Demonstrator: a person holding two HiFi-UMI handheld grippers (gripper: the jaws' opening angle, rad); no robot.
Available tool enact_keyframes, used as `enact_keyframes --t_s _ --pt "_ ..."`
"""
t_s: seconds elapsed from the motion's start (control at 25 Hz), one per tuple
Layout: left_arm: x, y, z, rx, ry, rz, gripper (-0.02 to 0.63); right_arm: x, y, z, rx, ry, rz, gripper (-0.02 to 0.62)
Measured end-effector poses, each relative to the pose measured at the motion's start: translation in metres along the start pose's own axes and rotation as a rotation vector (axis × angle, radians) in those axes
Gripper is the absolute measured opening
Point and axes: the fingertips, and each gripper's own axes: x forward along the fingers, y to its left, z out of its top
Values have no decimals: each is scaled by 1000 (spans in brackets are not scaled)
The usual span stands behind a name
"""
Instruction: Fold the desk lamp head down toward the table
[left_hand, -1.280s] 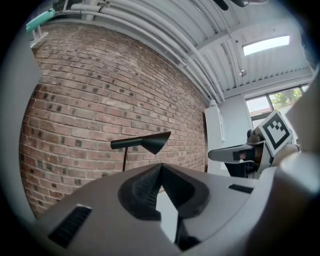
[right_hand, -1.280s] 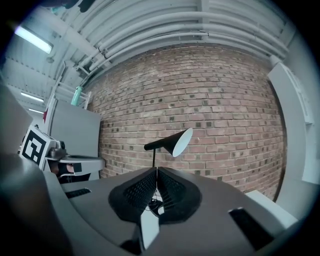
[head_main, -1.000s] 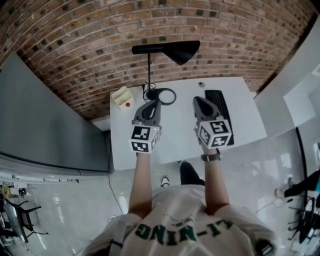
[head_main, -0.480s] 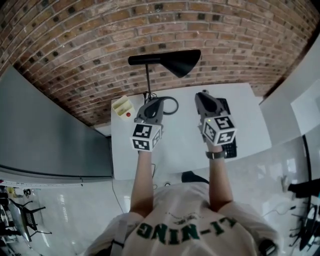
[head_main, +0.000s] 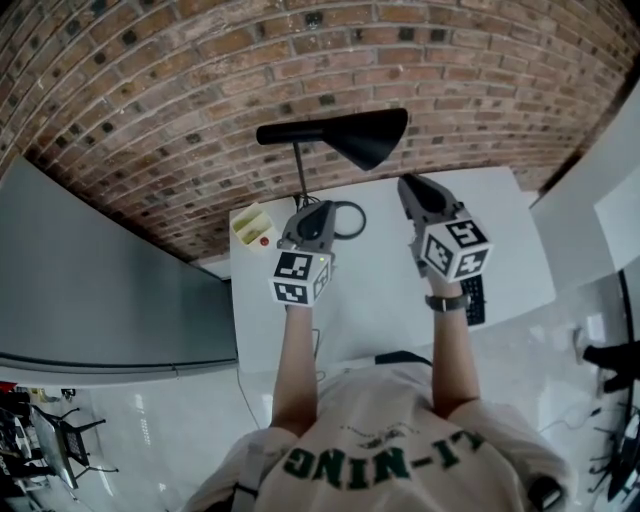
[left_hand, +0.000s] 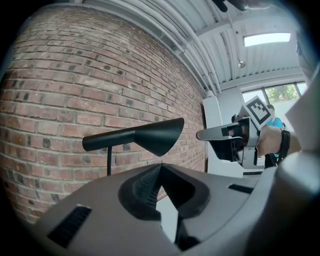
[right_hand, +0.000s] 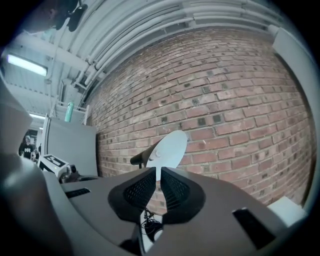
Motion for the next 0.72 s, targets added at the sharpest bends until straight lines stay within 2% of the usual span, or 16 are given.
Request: enact_keyframes --t_s 0.16,0.56,0.72 --pt "10 -4 -4 -2 12 -13 -2 4 -4 9 108 -18 54 23" --pt "24 -1 0 1 15 -14 -2 23 -4 31 127 -36 113 100" --pt "31 -5 1 24 17 -17 -2 28 -5 38 139 -37 129 104"
